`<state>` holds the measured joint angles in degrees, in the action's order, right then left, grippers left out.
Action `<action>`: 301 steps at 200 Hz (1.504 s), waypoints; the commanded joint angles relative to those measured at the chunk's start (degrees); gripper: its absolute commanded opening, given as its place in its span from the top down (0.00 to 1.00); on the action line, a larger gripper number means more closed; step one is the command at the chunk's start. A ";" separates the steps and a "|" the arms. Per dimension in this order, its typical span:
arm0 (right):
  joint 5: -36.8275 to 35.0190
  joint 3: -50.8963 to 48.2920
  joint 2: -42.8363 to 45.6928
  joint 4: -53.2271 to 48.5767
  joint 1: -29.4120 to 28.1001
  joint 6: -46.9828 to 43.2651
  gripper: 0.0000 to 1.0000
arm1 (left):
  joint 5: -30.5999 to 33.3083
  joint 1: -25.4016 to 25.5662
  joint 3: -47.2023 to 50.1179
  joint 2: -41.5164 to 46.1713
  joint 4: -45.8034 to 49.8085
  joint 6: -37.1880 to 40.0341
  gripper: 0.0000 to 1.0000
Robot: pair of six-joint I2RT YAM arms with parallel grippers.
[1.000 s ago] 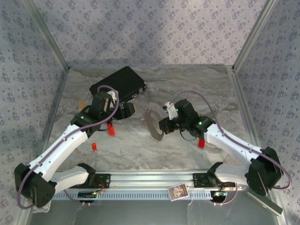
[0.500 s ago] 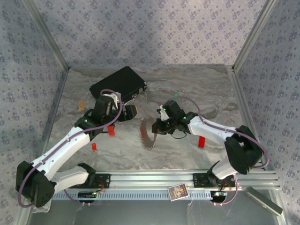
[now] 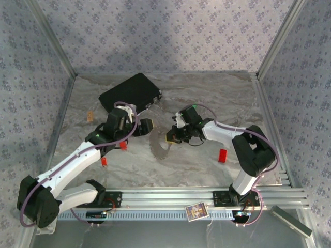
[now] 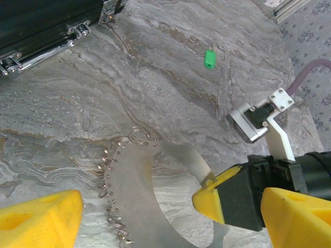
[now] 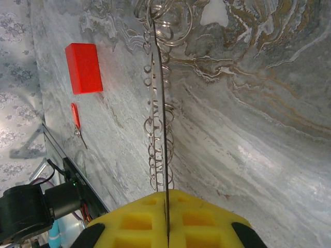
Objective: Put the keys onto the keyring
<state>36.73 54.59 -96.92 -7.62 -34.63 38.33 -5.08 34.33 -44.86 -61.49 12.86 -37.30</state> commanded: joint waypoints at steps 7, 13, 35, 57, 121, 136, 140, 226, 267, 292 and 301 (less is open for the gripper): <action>-4.12 -1.37 -2.92 -3.06 0.52 -1.86 0.79 | 0.75 0.51 0.98 1.45 -2.18 1.79 0.11; -4.84 -1.58 -2.76 -3.24 0.70 -1.86 0.75 | 0.94 0.54 1.24 1.54 -2.32 1.88 0.11; -8.57 -1.71 -1.23 -5.36 1.03 -4.07 0.64 | 1.45 0.57 1.36 1.64 -2.66 2.45 0.11; -14.99 -1.66 1.69 -9.71 1.22 -4.91 0.56 | 1.87 0.61 1.44 1.38 -2.85 3.02 0.10; -40.34 0.91 13.95 -29.12 -6.87 1.34 0.51 | 4.63 0.53 3.46 1.72 -5.25 4.16 0.09; -43.35 2.31 14.94 -32.00 -11.65 3.75 0.51 | 5.33 0.41 3.88 1.73 -5.93 4.01 0.09; -43.19 2.56 14.94 -32.31 -12.55 4.54 0.51 | 5.60 0.38 4.06 1.73 -6.17 3.95 0.08; -34.18 6.10 4.52 -25.43 -21.86 11.01 0.61 | 7.64 -0.07 7.23 5.14 -8.12 2.06 0.08; -31.26 2.12 3.20 -17.37 -22.50 18.57 0.67 | 7.65 -0.13 9.04 7.08 -8.55 0.32 0.09; -31.06 0.34 3.52 -14.68 -22.20 20.64 0.72 | 7.19 -0.10 9.35 7.45 -8.56 -0.21 0.09; -30.60 0.21 3.28 -14.53 -22.15 20.82 0.73 | 7.09 -0.12 9.48 7.48 -8.56 -0.25 0.09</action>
<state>4.67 56.07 -93.34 -24.77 -56.90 55.27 2.00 34.50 -35.83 -55.00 5.93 -36.53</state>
